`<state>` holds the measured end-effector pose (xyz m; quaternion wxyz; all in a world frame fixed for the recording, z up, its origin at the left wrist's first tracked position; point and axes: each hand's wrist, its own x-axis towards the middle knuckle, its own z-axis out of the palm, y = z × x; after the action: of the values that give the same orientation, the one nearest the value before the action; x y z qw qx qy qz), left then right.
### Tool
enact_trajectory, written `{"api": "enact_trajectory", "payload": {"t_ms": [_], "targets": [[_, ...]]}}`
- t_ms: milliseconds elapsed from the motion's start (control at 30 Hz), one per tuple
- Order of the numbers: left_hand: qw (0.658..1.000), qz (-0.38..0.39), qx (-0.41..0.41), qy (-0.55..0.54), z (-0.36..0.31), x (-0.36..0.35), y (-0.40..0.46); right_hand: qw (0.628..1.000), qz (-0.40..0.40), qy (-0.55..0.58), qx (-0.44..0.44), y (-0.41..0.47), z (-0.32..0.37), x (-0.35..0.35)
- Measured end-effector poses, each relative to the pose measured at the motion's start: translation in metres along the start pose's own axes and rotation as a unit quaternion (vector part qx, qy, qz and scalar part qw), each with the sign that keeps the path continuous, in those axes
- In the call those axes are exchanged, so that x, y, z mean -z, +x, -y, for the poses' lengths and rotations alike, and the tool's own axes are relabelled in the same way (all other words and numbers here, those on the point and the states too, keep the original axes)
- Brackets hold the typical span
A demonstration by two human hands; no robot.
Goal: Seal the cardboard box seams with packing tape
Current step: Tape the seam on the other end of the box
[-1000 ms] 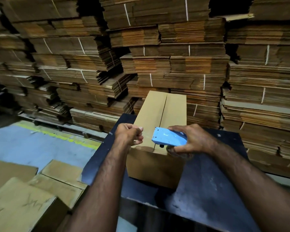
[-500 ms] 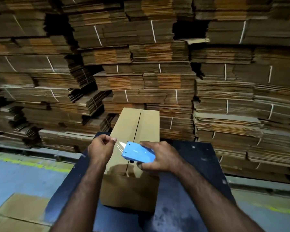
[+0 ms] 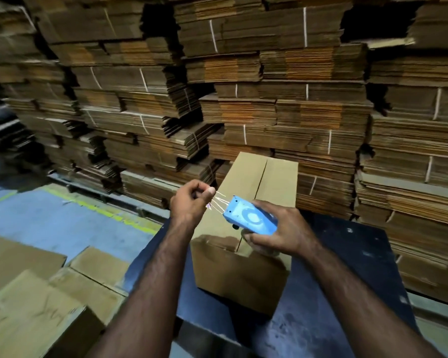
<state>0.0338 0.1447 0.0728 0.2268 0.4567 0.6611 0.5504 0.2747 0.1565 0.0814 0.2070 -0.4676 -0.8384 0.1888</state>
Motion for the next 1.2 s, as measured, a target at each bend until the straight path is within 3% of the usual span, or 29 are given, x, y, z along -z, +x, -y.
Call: {"api": "enact_trajectory", "payload": {"t_ms": [233,567,900,1200], "targets": [[0.999,-0.021,0.029,0.014,0.006,0.011,0.001,0.996,0.042,-0.074,0.033,0.017,0.013,0.002],[0.989,-0.009,0.144,-0.012,0.077,0.018,-0.028,0.955,0.215,-0.204,0.015,0.025,0.040,-0.005],[0.984,-0.034,0.175,-0.009,0.106,0.024,-0.021,0.930,0.263,-0.256,-0.016,0.043,0.067,-0.023],[0.984,0.028,0.169,-0.048,0.129,0.029,0.000,0.914,0.276,-0.297,-0.017,0.065,0.087,-0.042]]}}
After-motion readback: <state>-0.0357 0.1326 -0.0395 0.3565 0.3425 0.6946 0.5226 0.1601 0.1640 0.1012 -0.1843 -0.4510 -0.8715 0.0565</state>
